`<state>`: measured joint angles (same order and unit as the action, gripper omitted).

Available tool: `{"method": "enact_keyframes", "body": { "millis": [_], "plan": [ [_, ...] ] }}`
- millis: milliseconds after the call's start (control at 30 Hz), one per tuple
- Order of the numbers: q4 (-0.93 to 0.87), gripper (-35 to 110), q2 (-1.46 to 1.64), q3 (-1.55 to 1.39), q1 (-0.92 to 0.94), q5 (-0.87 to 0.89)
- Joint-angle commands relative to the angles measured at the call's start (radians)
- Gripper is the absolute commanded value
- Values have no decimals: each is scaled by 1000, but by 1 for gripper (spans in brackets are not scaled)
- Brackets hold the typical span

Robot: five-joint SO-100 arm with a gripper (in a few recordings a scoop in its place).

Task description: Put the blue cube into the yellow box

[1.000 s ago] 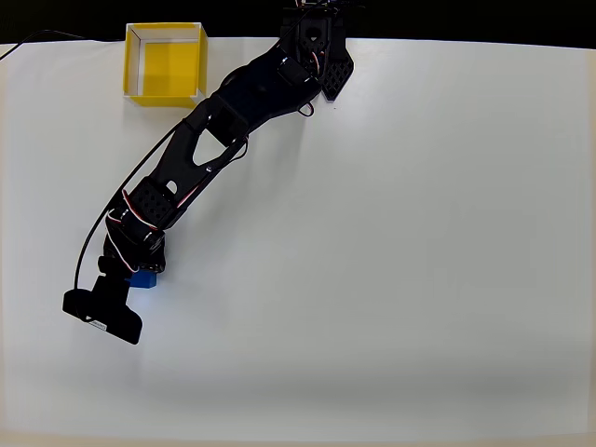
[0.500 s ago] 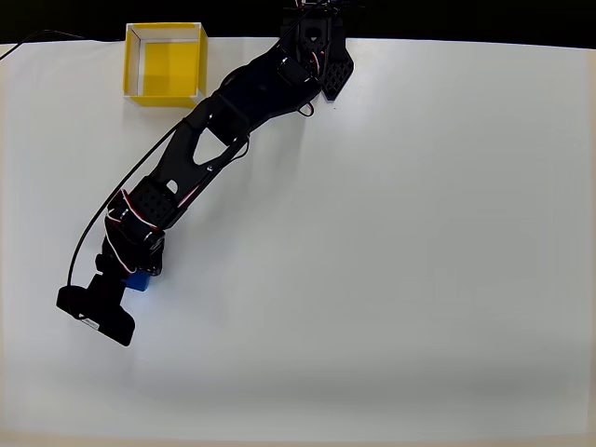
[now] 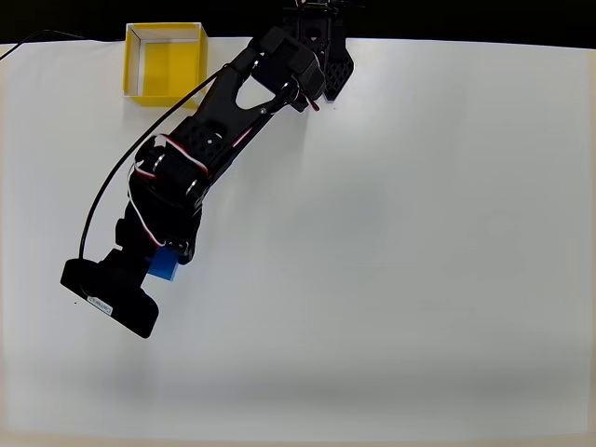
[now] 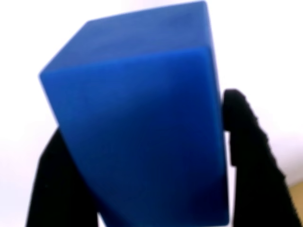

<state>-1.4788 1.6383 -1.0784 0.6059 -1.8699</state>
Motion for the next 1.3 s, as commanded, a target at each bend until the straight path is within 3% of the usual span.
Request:
{"method": "enact_keyframes", "body": {
  "millis": [0, 600, 767, 1267],
  "plan": [
    [-11, 16, 245, -14, 104, -5],
    [-25, 16, 440, -351, 802, -25],
    [44, 16, 437, -494, 950, -37],
    [204, 16, 345, -713, 1032, 15]
  ]
}}
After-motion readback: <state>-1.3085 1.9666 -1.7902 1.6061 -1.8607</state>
